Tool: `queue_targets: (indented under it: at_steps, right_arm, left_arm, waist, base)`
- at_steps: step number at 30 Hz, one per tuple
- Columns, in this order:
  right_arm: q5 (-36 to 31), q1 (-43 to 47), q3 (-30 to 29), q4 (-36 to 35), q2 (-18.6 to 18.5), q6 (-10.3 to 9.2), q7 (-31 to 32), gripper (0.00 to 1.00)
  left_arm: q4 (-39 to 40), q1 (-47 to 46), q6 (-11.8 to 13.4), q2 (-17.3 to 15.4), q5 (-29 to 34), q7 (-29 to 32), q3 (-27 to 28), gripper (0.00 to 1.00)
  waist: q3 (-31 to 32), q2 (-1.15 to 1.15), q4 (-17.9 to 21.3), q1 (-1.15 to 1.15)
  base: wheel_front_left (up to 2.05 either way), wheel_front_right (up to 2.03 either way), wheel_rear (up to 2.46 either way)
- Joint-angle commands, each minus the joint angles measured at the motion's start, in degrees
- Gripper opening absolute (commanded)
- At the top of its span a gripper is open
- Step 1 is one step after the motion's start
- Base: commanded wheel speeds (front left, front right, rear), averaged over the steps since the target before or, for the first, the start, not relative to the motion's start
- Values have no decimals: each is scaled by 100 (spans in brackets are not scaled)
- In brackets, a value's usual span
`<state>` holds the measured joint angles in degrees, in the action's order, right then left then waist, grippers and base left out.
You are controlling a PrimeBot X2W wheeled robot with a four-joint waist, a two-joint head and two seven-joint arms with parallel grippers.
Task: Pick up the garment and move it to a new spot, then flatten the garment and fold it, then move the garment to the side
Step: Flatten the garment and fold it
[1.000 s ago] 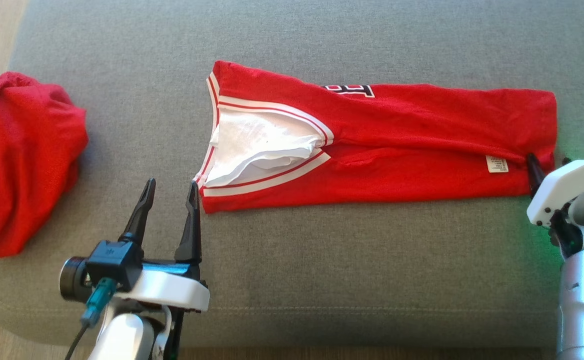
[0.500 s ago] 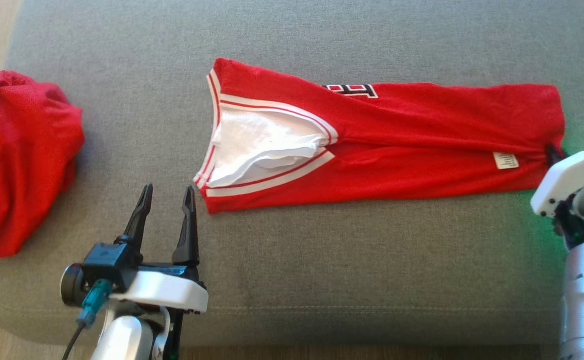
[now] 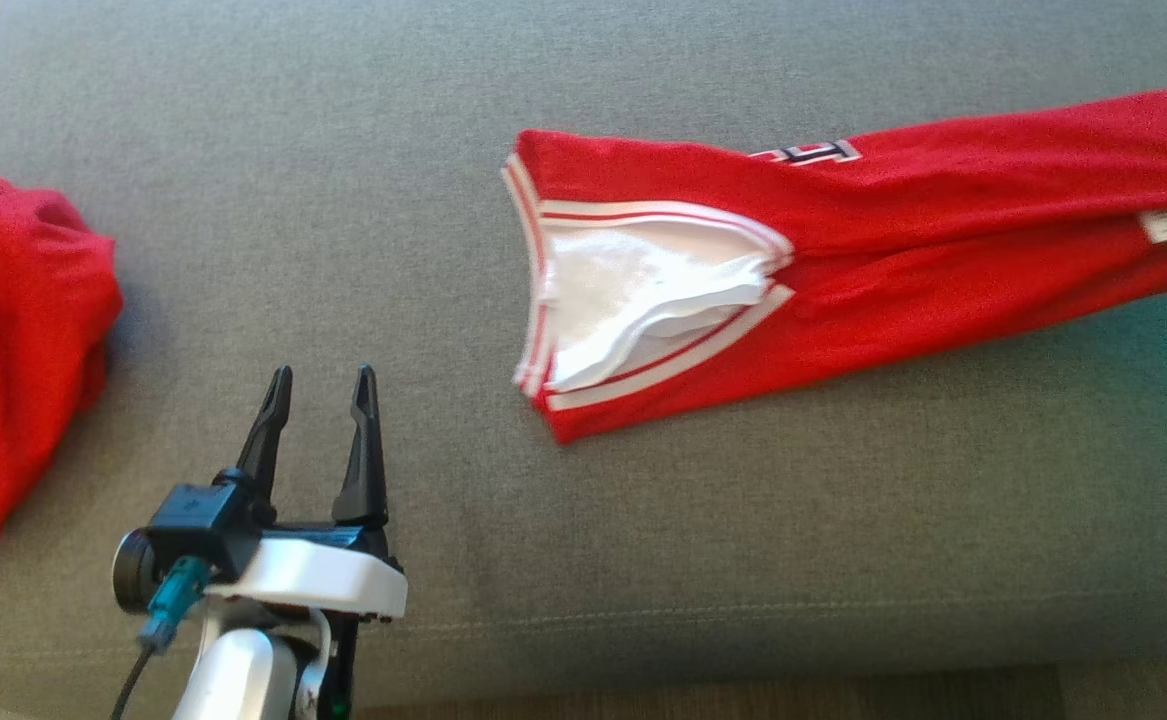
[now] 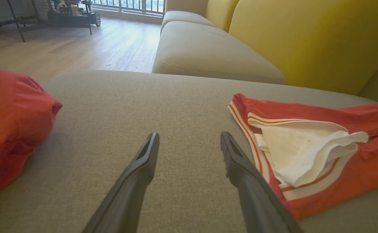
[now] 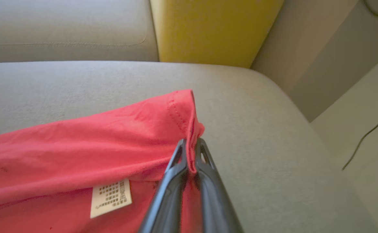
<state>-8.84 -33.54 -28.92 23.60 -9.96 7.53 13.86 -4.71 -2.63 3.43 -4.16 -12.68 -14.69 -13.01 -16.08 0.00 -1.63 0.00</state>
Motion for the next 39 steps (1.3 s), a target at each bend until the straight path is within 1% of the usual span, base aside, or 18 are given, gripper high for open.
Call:
queue_targets:
  at_steps: [1,4,9,18,19,24,26,28,30,34,39]
  right_arm:
    - [62,-142,116,-325,-225,-4,80,0]
    - [120,-118,179,-546,-366,-4,267,0]
    - [338,-106,534,-832,-324,-4,488,0]
    - [664,130,1562,-1774,120,-4,842,0]
    - [664,130,1562,-1774,120,-4,842,0]
    - [843,196,2172,-2054,438,-4,890,0]
    - [939,201,2415,-1977,614,-4,769,0]
    - [1003,212,2562,-1836,675,-4,683,0]
    - [1124,218,2725,-1690,699,-4,601,0]
    - [1617,270,3157,-1416,705,-4,480,0]
    - [1989,396,3386,-1186,707,-4,323,0]
  left_arm:
    - [191,-111,-43,5,48,-30,230,100]
    - [188,-132,-76,19,63,-30,246,100]
    - [143,-148,-136,38,87,-30,238,100]
    - [64,-118,-172,74,82,-30,229,100]
    - [64,-118,-172,74,82,-30,229,100]
    - [49,-129,-192,91,86,-30,184,100]
    - [7,-136,-235,99,88,-30,127,100]
    - [-31,-152,-268,103,101,-30,63,100]
    - [-45,-156,-282,107,104,-30,21,100]
    - [-85,-108,-276,113,85,-30,-7,100]
    - [-134,-51,-251,118,122,-30,-59,100]
  waist:
    - [-4,0,26,0]
    - [-4,0,51,0]
    - [22,0,22,0]
    - [101,0,-142,0]
    - [101,0,-142,0]
    - [107,0,-261,0]
    - [135,0,-370,0]
    - [161,0,-475,0]
    - [186,0,-573,0]
    - [239,0,-753,0]
    - [331,0,-948,0]
  base:
    - [0,0,0]
    - [0,0,0]
    - [0,0,0]
    - [0,0,0]
    - [0,0,0]
    - [0,0,0]
    - [0,0,0]
    - [0,0,0]
    - [0,0,0]
    - [0,0,0]
    - [0,0,0]
